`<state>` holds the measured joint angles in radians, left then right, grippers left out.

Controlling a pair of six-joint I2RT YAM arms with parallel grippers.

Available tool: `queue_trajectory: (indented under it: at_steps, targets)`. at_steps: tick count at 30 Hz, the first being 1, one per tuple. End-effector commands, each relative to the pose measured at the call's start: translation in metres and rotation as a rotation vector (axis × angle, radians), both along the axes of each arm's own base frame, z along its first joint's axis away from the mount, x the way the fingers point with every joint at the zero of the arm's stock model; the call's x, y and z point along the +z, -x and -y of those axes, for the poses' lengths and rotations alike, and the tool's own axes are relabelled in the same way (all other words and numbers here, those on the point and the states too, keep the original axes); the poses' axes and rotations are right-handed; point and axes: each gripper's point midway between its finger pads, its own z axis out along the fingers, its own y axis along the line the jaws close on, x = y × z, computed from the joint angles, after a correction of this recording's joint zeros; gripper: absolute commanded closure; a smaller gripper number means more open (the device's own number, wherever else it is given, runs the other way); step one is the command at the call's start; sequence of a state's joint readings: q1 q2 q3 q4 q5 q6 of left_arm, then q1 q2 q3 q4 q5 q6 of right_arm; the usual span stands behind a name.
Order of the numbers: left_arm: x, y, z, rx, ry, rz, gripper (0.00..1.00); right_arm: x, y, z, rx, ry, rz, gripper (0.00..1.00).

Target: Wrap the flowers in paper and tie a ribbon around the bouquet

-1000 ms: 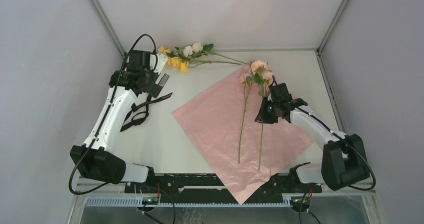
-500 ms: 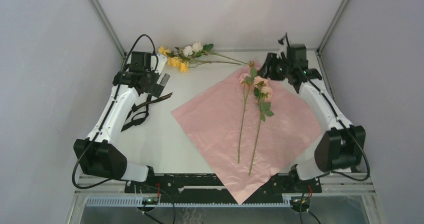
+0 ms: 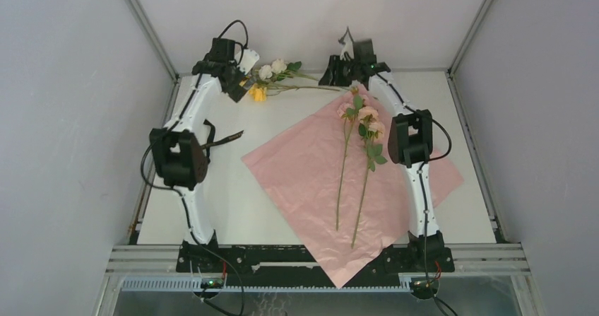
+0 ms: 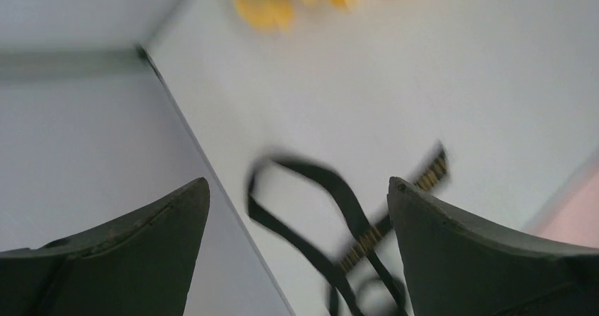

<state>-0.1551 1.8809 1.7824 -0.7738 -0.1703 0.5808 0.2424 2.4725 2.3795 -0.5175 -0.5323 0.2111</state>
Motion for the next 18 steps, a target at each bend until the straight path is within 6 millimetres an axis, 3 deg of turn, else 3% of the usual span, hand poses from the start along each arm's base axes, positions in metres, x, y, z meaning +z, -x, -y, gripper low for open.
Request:
queue_trajectory:
  at_steps: [1,3,6,11,14,18]
  targets:
    - [0.011,-0.108,0.020,-0.216,-0.181,0.139,0.00,0.047,-0.001,0.002,-0.012,-0.156,0.072,0.47]
    - [-0.005,-0.135,0.033,-0.297,-0.261,0.147,0.00,0.041,0.003,0.007,-0.024,-0.151,0.059,0.47]
    - [-0.034,-0.158,0.054,-0.415,-0.361,0.163,0.00,0.030,0.009,0.014,-0.037,-0.120,0.015,0.47]
    - [-0.075,-0.176,0.079,-0.539,-0.422,0.172,0.00,0.026,0.024,0.017,-0.027,-0.075,-0.006,0.47]
    - [-0.084,-0.190,0.081,-0.535,-0.433,0.187,0.00,0.027,0.035,0.015,-0.018,-0.054,0.003,0.47]
    - [-0.112,-0.193,0.080,-0.557,-0.479,0.152,0.01,0.032,0.047,0.010,-0.008,-0.026,0.027,0.47]
